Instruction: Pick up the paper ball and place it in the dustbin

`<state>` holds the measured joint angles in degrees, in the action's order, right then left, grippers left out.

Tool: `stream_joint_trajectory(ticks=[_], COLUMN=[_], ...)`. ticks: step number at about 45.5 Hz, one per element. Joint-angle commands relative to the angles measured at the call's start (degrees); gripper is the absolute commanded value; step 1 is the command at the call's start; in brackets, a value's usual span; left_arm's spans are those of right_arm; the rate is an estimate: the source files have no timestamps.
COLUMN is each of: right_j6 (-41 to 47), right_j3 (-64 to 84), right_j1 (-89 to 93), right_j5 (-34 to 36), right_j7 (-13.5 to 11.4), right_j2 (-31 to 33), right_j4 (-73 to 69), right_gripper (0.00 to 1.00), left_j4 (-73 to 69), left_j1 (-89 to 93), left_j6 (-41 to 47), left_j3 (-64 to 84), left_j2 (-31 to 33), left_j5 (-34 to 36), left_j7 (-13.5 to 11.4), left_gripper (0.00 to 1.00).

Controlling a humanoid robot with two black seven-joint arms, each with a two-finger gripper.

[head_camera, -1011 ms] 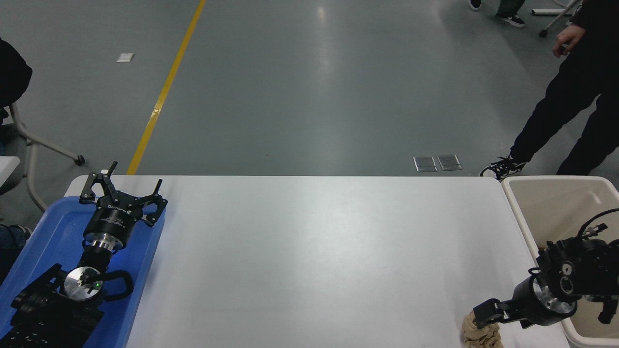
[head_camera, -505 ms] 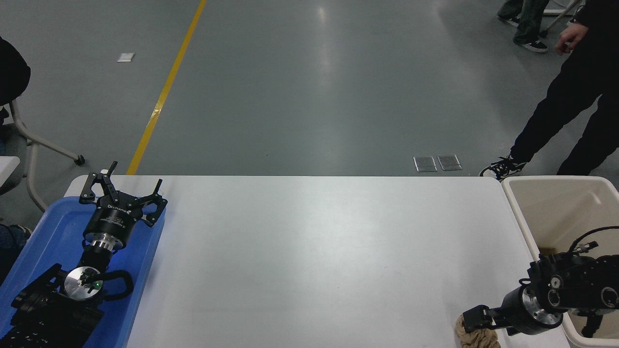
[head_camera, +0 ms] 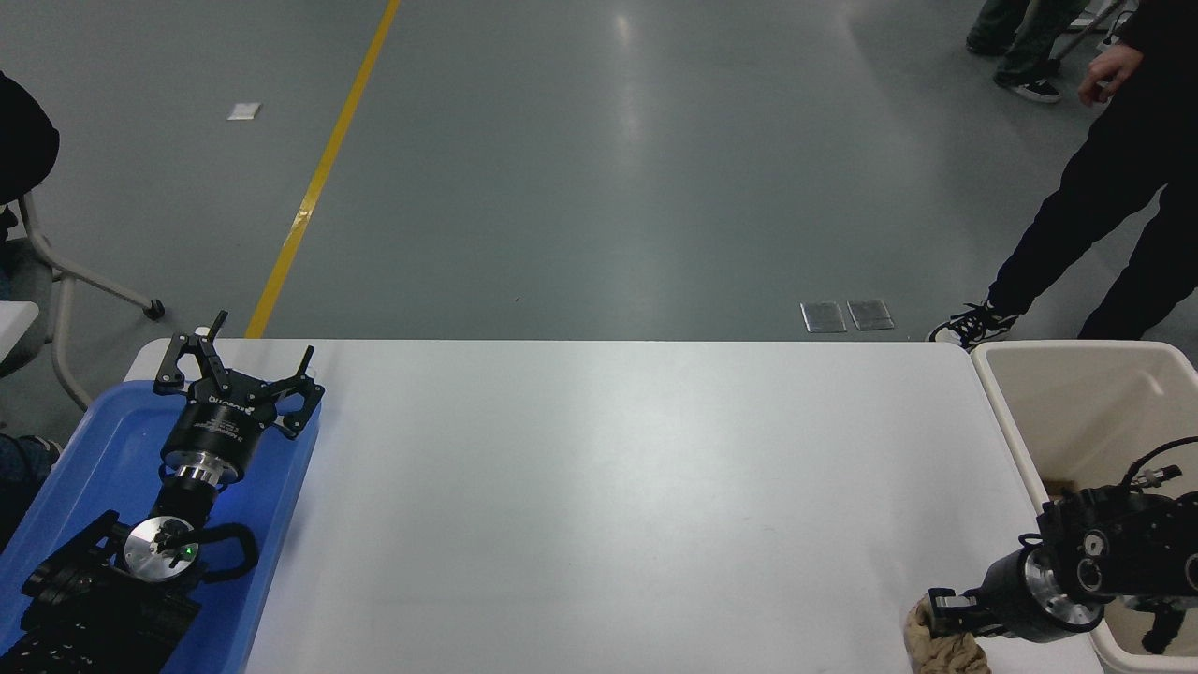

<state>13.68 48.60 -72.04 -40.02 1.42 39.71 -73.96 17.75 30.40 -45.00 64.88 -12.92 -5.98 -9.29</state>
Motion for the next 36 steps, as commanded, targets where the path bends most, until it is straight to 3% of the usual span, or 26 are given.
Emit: stream_joint_trajectory(ticks=[1,9,21,29,36], right_j6=[0.7,3.2,13.9,20.7,21.5], right_j3=[9.6,22.4,34.4,35.9,37.8], right_j1=[-15.6,-37.7,-66.2,-75.4,-77.7], right_j5=[0.9,3.2,3.0,3.0,3.0], right_j7=[0.0,0.1,0.6,0.6,0.6], right_j2=[5.2,5.2,2.3,2.3,1.3], right_j4=[-8.1,-15.9,-18.6,-20.8,-20.7], right_gripper=[0.0,0.0,0.0,0.0,0.0], left_j4=[0.1,0.1,0.0,0.0,0.0], left_j1=[0.0,0.0,0.1,0.1,0.1], left_j6=[0.0,0.0,0.0,0.0,0.0], left_j3=[0.0,0.0,0.0,0.0,0.0], left_j2=[0.0,0.0,-0.1,-0.1,-0.1], left_j5=[0.0,0.0,0.0,0.0,0.0], left_j7=[0.0,0.1,0.1,0.1,0.1], left_gripper=[0.99,0.99,0.99,0.99,0.99])
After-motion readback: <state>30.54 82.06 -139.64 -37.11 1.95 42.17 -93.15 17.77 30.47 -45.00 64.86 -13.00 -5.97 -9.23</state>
